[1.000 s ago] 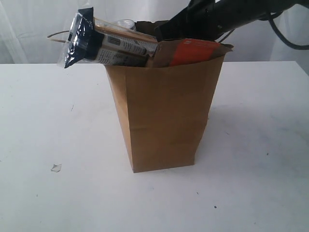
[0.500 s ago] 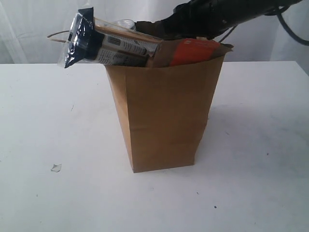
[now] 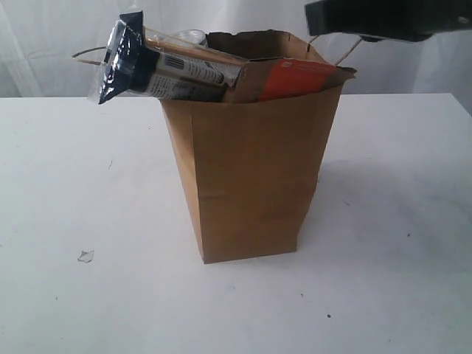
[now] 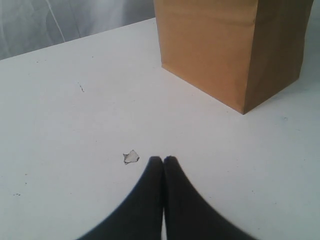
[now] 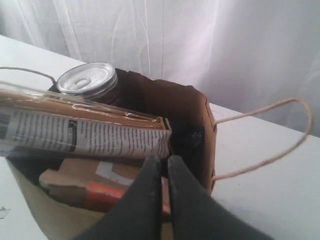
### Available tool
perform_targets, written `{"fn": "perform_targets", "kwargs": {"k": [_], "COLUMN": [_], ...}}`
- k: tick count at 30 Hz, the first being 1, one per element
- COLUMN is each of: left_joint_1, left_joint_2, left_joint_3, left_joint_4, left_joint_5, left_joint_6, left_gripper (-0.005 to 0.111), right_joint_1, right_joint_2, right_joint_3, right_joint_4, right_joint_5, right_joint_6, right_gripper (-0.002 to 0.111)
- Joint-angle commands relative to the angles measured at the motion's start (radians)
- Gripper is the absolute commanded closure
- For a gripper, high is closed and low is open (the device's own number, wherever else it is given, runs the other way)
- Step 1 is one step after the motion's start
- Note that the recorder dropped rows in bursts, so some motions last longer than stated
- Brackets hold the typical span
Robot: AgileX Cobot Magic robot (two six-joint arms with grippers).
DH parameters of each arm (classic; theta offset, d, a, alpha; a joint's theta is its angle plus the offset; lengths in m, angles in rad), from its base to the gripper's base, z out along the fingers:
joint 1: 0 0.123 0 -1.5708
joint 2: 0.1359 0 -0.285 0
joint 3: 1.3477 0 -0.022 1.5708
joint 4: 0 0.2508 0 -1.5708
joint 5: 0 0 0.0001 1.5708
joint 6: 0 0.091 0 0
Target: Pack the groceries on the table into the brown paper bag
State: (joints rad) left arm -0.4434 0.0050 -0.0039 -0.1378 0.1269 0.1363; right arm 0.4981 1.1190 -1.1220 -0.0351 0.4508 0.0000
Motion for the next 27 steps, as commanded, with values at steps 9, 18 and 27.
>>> {"fn": "perform_targets", "kwargs": {"k": [9,18,27], "left_joint_1": [0.001,0.001,0.001], "left_joint_2": [-0.005,-0.005,-0.005], "left_joint_3": [0.004,0.004,0.004], "left_joint_4": [-0.004,-0.004,-0.004], "left_joint_5": [0.001,0.001,0.001], "left_joint_6": [-0.003,-0.003,-0.003], "left_gripper": [0.107,0.107,0.107], "right_joint_1": [-0.010,-0.010,-0.010], "right_joint_2": [-0.414,-0.541,-0.575], "right_joint_3": [0.231,0.407,0.720], "right_joint_4": [0.024,0.035,0.075], "right_joint_5": [0.092,0.120,-0.213], "right_joint_6": [0.000,0.000,0.000], "right_gripper": [0.108,0.108,0.108]}}
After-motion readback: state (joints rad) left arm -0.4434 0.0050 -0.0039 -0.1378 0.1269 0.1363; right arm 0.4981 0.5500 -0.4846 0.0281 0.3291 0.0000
